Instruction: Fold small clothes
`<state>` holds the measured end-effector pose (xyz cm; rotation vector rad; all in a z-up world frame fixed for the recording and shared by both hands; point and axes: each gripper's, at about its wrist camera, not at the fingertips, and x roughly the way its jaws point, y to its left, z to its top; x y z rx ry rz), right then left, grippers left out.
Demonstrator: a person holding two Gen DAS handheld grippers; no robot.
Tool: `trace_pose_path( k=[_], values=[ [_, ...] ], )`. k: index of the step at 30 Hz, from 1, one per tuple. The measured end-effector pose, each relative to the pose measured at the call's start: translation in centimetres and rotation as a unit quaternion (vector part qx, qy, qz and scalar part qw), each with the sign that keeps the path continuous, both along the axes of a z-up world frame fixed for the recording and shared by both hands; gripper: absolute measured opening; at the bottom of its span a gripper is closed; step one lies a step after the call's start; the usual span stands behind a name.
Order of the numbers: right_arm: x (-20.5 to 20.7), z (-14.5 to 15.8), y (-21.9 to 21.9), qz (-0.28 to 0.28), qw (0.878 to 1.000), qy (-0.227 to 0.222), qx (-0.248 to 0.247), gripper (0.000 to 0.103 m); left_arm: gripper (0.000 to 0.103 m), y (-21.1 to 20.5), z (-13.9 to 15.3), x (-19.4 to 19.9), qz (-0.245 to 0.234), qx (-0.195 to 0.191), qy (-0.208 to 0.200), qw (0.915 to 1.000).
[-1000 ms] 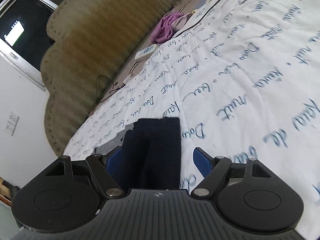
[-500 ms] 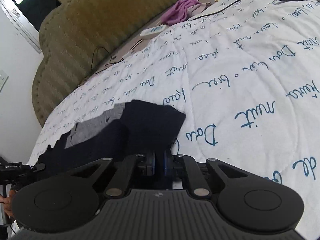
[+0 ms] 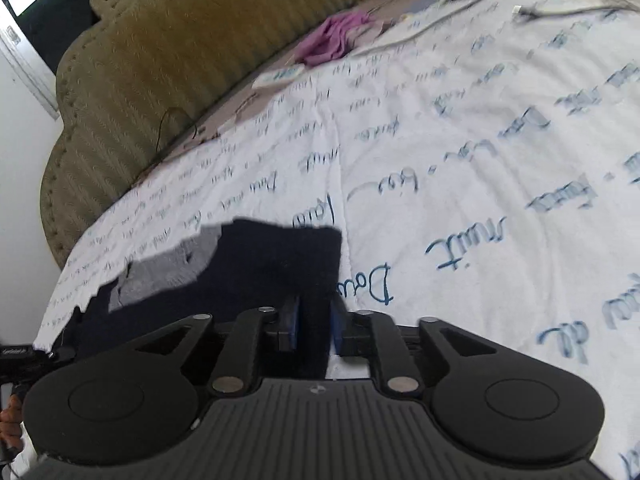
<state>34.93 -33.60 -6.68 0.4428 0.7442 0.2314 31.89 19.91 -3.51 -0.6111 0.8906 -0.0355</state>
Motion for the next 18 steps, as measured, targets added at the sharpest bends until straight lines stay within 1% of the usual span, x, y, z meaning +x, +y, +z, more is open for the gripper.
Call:
trace_pose_path(
  k=[1,2,3,4,5,6,7,9,11,12,13,14,15,16,18],
  values=[
    [-0.7,0.8,0.2,-0.002,1.000,-0.015,-0.012,0.027,0.012,0.4,1.1,-1.0,0.002,-0.002,-0.025,0.9997],
    [-1.3,1.5,0.4,-0.001,0.999,-0.027,-0.016,0.028,0.014,0.3,2.0,-1.8,0.004,0.004,-0.048,0.9988],
    [-1.8,2.0,0.9,0.005,0.999,-0.037,-0.011,0.032,0.017,-0.2,2.8,-2.5,0.000,0.020,-0.073,0.9971],
    [-2.2,2.2,1.6,0.017,0.999,-0.042,-0.002,0.043,0.021,-1.1,3.1,-2.7,-0.010,0.037,-0.089,0.9953],
    [-2.2,2.3,2.7,0.033,0.999,-0.042,0.002,0.050,0.032,-2.5,3.2,-2.6,-0.024,0.057,-0.097,0.9933],
    [-2.2,2.3,4.1,0.053,0.998,-0.043,0.000,0.062,0.041,-4.0,2.9,-2.3,-0.034,0.074,-0.100,0.9916],
    [-2.1,2.1,5.6,0.067,0.997,-0.045,-0.011,0.063,0.043,-5.3,2.3,-1.9,-0.041,0.085,-0.101,0.9905],
    [-1.9,1.5,8.1,0.089,0.994,-0.048,-0.032,0.063,0.044,-7.4,0.7,-1.1,-0.055,0.094,-0.093,0.9897],
    [-1.4,0.4,9.6,0.098,0.994,-0.034,-0.038,0.062,0.044,-9.1,-1.4,-0.4,-0.065,0.109,-0.073,0.9893],
    [-1.3,-0.5,10.0,0.098,0.994,-0.020,-0.047,0.062,0.044,-9.5,-2.5,-0.2,-0.059,0.116,-0.068,0.9892],
    [-1.3,-1.4,10.2,0.096,0.994,-0.014,-0.056,0.060,0.044,-9.5,-3.1,-0.6,-0.048,0.119,-0.091,0.9876],
    [-1.8,-2.1,10.1,0.097,0.993,-0.042,-0.058,0.060,0.045,-9.4,-3.5,-0.8,-0.043,0.119,-0.104,0.9865],
    [-2.5,-2.7,10.1,0.101,0.991,-0.066,-0.059,0.062,0.045,-9.4,-3.6,-1.0,-0.043,0.121,-0.111,0.9855],
    [-2.9,-3.0,9.9,0.099,0.990,-0.080,-0.055,0.062,0.045,-9.4,-3.5,-1.1,-0.045,0.122,-0.111,0.9852],
    [-3.0,-3.0,9.6,0.093,0.992,-0.081,-0.039,0.062,0.045,-9.0,-3.0,-1.7,-0.054,0.118,-0.110,0.9855]
  ],
)
